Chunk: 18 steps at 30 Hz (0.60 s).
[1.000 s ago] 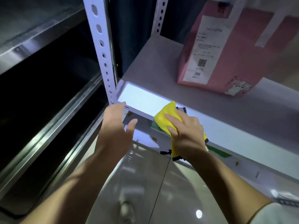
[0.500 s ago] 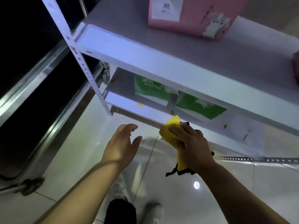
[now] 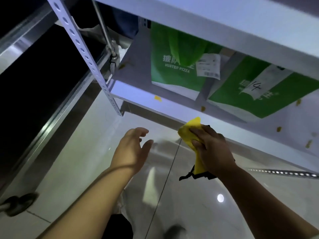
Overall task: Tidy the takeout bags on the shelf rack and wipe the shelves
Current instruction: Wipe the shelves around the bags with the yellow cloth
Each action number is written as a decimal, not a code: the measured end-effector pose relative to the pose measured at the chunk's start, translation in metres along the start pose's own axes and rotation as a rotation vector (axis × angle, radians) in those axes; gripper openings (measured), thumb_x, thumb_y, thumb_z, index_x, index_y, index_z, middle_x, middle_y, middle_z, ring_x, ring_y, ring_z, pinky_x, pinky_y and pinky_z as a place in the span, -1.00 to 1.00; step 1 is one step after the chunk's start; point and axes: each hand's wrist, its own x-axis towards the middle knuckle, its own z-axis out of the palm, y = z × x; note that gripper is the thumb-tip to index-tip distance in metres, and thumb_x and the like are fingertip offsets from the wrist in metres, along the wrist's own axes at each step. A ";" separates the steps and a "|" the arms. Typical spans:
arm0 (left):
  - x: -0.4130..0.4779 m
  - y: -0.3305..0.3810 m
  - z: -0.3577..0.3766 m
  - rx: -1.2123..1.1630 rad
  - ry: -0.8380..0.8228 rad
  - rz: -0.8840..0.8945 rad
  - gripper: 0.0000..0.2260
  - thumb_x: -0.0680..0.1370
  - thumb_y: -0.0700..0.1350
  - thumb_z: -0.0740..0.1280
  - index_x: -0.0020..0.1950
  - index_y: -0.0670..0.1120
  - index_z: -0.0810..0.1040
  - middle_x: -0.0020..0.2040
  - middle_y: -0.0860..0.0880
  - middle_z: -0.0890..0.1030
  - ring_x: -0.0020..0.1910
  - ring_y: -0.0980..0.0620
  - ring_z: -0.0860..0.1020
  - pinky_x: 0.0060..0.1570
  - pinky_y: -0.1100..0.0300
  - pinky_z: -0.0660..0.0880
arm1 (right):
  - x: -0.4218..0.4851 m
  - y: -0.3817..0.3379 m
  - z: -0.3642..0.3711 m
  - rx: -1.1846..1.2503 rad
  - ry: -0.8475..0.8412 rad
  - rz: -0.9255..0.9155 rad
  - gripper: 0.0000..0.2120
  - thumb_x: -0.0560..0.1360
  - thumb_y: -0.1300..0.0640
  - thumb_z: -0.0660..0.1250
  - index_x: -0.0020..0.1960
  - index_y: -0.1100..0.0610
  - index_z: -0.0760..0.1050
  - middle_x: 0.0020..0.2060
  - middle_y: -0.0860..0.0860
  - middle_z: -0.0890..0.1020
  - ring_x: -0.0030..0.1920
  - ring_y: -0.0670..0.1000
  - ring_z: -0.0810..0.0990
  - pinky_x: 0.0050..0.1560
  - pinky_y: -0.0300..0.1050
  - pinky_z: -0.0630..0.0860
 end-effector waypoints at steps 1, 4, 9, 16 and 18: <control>0.010 -0.009 0.003 -0.003 0.020 -0.002 -0.78 0.50 -0.06 0.35 0.13 -0.04 0.52 0.03 0.08 0.49 -0.12 0.14 0.50 -0.10 0.32 0.35 | 0.010 -0.001 0.010 0.043 0.028 -0.006 -0.63 0.51 0.12 0.28 0.31 -0.06 0.45 0.30 0.03 0.46 0.19 0.23 0.45 0.19 0.13 0.39; 0.042 -0.034 0.015 -0.052 0.055 0.003 -0.78 0.50 -0.09 0.36 0.13 -0.05 0.52 0.06 0.05 0.51 -0.11 0.12 0.50 -0.10 0.34 0.34 | 0.045 -0.006 0.035 0.116 0.019 -0.059 -0.69 0.45 0.17 0.31 0.15 -0.07 0.55 0.16 0.03 0.55 0.08 0.21 0.51 0.08 0.06 0.46; 0.096 -0.064 0.034 -0.077 0.100 0.057 -0.76 0.52 -0.10 0.34 0.17 -0.04 0.50 0.13 -0.01 0.52 -0.06 0.10 0.50 -0.15 0.44 0.38 | 0.103 -0.006 0.077 0.047 0.067 -0.086 -0.64 0.53 -0.02 0.16 0.33 -0.15 0.39 0.41 -0.04 0.32 0.26 0.18 0.34 0.27 0.03 0.26; 0.161 -0.076 0.021 0.175 0.222 0.213 -0.67 0.54 -0.12 0.29 0.30 -0.08 0.44 0.26 -0.07 0.46 0.20 -0.06 0.46 0.15 0.11 0.38 | 0.164 -0.022 0.117 -0.022 0.155 -0.171 -0.63 0.59 0.00 0.13 0.39 -0.18 0.29 0.42 -0.07 0.28 0.22 0.17 0.30 0.21 0.04 0.26; 0.171 -0.082 0.018 0.231 0.249 0.235 -0.70 0.54 -0.16 0.28 0.28 -0.12 0.46 0.23 -0.09 0.48 0.17 -0.09 0.47 0.12 0.09 0.40 | 0.178 -0.032 0.130 -0.117 0.175 -0.127 -0.62 0.59 -0.01 0.12 0.39 -0.21 0.27 0.39 -0.08 0.29 0.18 0.17 0.29 0.10 0.04 0.25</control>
